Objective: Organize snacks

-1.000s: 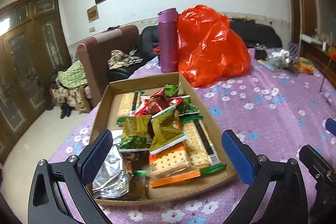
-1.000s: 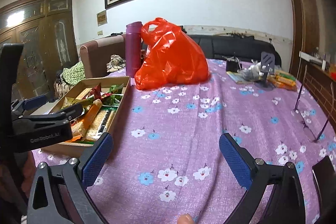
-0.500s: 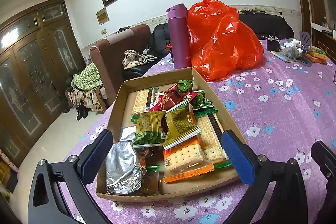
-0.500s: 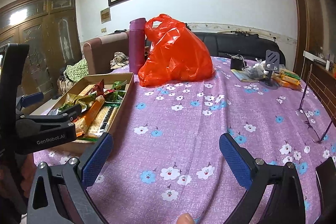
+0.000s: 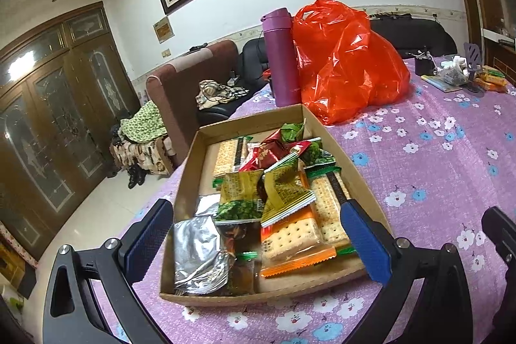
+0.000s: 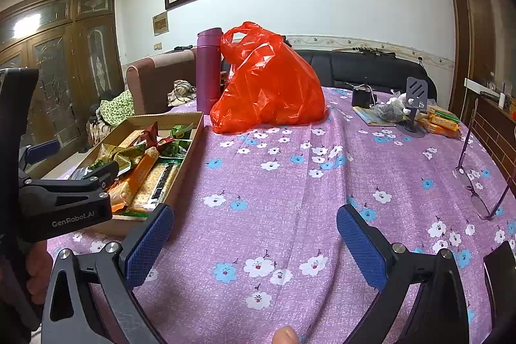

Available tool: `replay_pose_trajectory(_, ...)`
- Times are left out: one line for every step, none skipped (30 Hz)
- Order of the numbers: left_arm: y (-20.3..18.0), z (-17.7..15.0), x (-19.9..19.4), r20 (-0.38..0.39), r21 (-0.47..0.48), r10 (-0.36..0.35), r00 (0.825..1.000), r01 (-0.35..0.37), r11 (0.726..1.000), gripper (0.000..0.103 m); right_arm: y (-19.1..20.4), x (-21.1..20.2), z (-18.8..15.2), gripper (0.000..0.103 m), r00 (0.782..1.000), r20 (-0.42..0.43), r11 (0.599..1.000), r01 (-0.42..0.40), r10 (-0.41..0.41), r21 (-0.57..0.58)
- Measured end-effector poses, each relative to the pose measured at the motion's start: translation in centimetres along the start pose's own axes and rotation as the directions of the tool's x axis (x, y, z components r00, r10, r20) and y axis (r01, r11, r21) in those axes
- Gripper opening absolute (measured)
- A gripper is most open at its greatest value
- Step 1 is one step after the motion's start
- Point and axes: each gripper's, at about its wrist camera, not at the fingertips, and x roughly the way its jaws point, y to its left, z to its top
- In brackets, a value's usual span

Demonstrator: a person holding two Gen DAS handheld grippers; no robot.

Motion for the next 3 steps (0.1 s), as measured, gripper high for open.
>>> replay_pose_trajectory(0.02, 0.02, -0.13, 0.005, 0.002, 0.004, 1.000, -0.004, 1.000, 0.103, -0.10, 0.00, 0.03, 0.103, 1.000, -0.002, 1.000, 0.000, 0.000, 0.004)
replay_pose_trajectory(0.11, 0.07, -0.26, 0.010, 0.002, 0.010, 1.000, -0.010, 1.000, 0.103, -0.25, 0.02, 0.05, 0.102, 1.000, -0.005, 1.000, 0.001, -0.001, 0.008)
replay_pose_trajectory(0.15, 0.12, -0.43, 0.017, 0.003, 0.013, 1.000, -0.013, 1.000, 0.103, -0.47, 0.03, 0.08, 0.102, 1.000, -0.008, 1.000, 0.003, -0.003, 0.015)
